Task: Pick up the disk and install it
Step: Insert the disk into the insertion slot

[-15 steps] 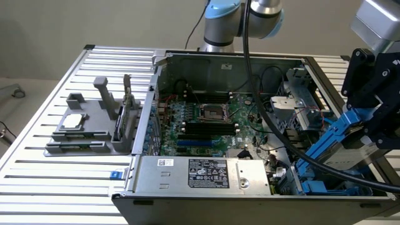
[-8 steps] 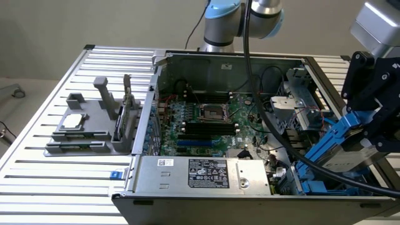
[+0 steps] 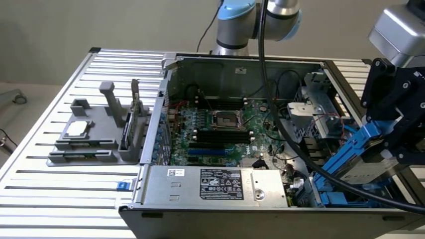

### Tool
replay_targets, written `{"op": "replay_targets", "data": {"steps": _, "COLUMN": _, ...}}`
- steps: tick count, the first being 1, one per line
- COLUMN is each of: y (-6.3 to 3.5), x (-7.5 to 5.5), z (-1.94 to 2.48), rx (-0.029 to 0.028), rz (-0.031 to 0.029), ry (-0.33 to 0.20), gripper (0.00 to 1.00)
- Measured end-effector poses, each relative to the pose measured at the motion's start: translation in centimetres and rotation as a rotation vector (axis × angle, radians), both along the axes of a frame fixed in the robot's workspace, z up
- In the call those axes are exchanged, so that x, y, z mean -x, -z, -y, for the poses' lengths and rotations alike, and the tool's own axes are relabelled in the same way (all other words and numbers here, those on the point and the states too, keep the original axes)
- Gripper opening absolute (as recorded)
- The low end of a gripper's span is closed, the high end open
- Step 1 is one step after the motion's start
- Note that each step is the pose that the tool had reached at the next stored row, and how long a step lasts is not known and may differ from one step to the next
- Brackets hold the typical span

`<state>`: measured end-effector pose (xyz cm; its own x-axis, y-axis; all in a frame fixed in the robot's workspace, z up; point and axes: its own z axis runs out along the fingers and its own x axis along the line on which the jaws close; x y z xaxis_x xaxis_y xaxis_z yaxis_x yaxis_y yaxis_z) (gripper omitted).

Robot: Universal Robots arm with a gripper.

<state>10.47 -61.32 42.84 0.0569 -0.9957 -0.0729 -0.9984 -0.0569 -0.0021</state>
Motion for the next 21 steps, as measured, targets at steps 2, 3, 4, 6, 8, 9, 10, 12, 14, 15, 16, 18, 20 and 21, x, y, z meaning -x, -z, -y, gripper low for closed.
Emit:
{"op": "replay_targets", "data": {"steps": 2, "y": 0.04, "x": 0.00, "z": 0.00, "rx": 0.0002, "rz": 0.0000, "ry": -0.001, "gripper": 0.33}}
{"op": "replay_targets", "data": {"steps": 3, "y": 0.05, "x": 0.00, "z": 0.00, "rx": 0.0004, "rz": 0.0000, "ry": -0.001, "gripper": 0.33}}
{"op": "replay_targets", "data": {"steps": 4, "y": 0.06, "x": 0.00, "z": 0.00, "rx": 0.0004, "rz": -0.0001, "ry": -0.001, "gripper": 0.33}}
{"op": "replay_targets", "data": {"steps": 6, "y": 0.09, "x": -0.07, "z": 0.00, "rx": 0.0000, "rz": -0.0003, "ry": -0.002, "gripper": 0.33}}
{"op": "replay_targets", "data": {"steps": 8, "y": 0.10, "x": -0.17, "z": 0.00, "rx": -0.0003, "rz": -0.0008, "ry": -0.002, "gripper": 0.33}}
{"op": "replay_targets", "data": {"steps": 9, "y": 0.10, "x": -0.23, "z": 0.00, "rx": -0.0003, "rz": -0.0009, "ry": -0.002, "gripper": 0.33}}
{"op": "replay_targets", "data": {"steps": 10, "y": 0.10, "x": -0.28, "z": 0.00, "rx": -0.0003, "rz": -0.0010, "ry": -0.002, "gripper": 0.33}}
{"op": "replay_targets", "data": {"steps": 12, "y": 0.08, "x": -0.35, "z": 0.01, "rx": 0.0000, "rz": -0.0011, "ry": -0.002, "gripper": 0.33}}
{"op": "replay_targets", "data": {"steps": 14, "y": 0.00, "x": -0.36, "z": 0.01, "rx": 0.0001, "rz": -0.0012, "ry": -0.002, "gripper": 0.33}}
{"op": "replay_targets", "data": {"steps": 15, "y": 0.00, "x": -0.36, "z": 0.01, "rx": 0.0000, "rz": -0.0013, "ry": -0.002, "gripper": 0.33}}
{"op": "replay_targets", "data": {"steps": 16, "y": 0.00, "x": -0.37, "z": 0.01, "rx": -0.0001, "rz": -0.0013, "ry": -0.002, "gripper": 0.33}}
{"op": "replay_targets", "data": {"steps": 18, "y": 0.00, "x": -0.37, "z": 0.01, "rx": -0.0002, "rz": -0.0013, "ry": -0.002, "gripper": 0.33}}
{"op": "replay_targets", "data": {"steps": 20, "y": 0.00, "x": -0.37, "z": 0.00, "rx": -0.0002, "rz": -0.0013, "ry": -0.002, "gripper": 0.33}}
{"op": "replay_targets", "data": {"steps": 21, "y": -0.01, "x": -0.37, "z": 0.00, "rx": -0.0005, "rz": -0.0013, "ry": -0.002, "gripper": 0.33}}
